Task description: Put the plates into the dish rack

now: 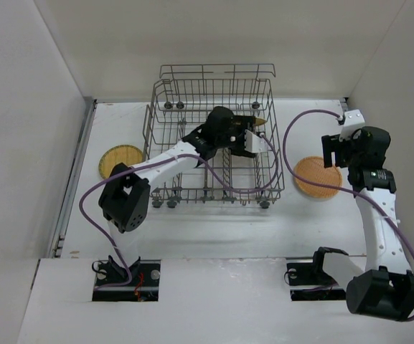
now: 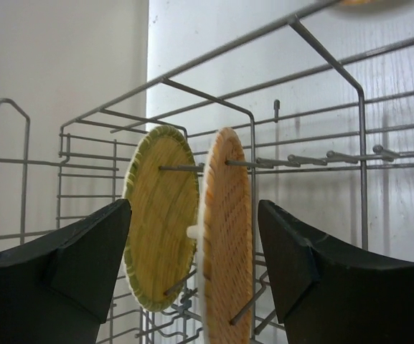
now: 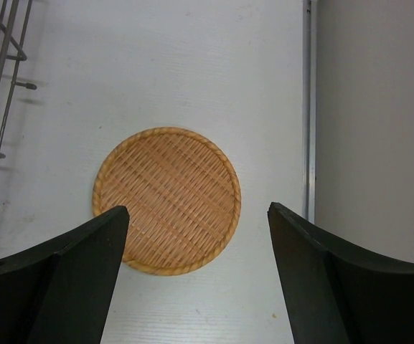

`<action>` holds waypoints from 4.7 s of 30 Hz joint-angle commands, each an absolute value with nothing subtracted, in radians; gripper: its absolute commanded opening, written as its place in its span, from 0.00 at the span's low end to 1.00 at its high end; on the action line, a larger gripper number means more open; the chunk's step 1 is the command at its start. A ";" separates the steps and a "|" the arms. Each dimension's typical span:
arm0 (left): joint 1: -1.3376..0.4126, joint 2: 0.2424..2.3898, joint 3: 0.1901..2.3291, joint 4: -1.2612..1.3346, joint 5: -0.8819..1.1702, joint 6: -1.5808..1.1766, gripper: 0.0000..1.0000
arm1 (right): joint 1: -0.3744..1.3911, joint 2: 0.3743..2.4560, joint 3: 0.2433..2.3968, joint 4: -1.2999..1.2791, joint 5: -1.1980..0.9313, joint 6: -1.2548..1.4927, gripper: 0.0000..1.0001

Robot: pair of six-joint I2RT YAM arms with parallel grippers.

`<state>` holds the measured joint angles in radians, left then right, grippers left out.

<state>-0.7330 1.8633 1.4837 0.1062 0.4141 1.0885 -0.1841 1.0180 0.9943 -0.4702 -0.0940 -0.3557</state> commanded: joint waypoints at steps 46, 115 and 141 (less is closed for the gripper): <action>0.044 1.243 1.379 -0.242 -0.012 0.264 1.00 | -0.766 1.834 1.430 -1.032 -0.678 -0.209 0.56; -0.076 1.399 1.479 -0.203 -0.034 0.262 0.99 | -0.470 1.726 1.514 -0.919 -0.465 -0.115 0.00; -0.044 1.345 1.275 -0.273 -0.117 0.218 1.00 | 0.109 1.134 1.632 -0.571 -0.316 -0.627 0.00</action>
